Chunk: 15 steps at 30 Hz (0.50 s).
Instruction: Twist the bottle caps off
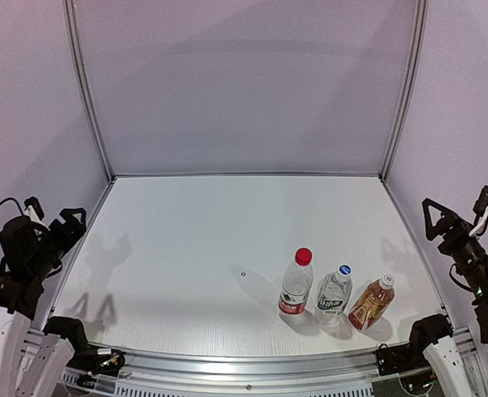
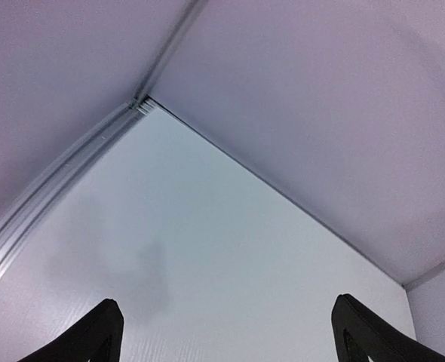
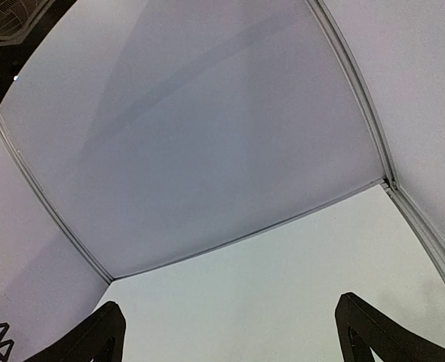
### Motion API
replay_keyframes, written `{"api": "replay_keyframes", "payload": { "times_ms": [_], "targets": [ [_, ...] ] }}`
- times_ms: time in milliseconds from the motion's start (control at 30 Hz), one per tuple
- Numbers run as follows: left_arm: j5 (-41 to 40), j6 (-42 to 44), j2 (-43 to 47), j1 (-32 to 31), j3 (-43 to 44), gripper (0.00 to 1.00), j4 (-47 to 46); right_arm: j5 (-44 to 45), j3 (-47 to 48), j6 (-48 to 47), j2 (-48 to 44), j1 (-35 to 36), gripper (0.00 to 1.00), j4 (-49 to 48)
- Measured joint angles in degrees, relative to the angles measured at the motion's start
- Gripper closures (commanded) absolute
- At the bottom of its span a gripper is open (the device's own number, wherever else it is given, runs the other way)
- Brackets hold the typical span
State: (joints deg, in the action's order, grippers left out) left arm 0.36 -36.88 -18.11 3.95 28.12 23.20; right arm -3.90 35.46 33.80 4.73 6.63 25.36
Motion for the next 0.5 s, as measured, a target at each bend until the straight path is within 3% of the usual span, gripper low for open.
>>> {"api": "replay_keyframes", "payload": {
  "times_ms": [67, 233, 400, 500],
  "targets": [
    [0.7, 1.6, -2.7, -4.2, 1.1, 0.01, -0.1, 0.0, 0.6, 0.0, 0.5, 0.0, 0.01, 1.4],
    [-1.0, 7.9, -6.0, -26.8, 2.4, 0.01, -0.3, -7.3, -0.3, -1.4, 1.2, 0.0, 0.01, 1.3],
    [-9.6, 16.0, -16.9, -55.0, 11.8, 0.01, -0.9, -16.4, 2.2, -1.3, 18.7, 0.0, 0.01, 0.4],
    [-14.3, 20.7, -26.7, -65.6, 19.2, 0.01, -1.2, -17.8, 0.2, 0.7, 22.2, 0.3, 0.01, -1.1]
  ]
}}
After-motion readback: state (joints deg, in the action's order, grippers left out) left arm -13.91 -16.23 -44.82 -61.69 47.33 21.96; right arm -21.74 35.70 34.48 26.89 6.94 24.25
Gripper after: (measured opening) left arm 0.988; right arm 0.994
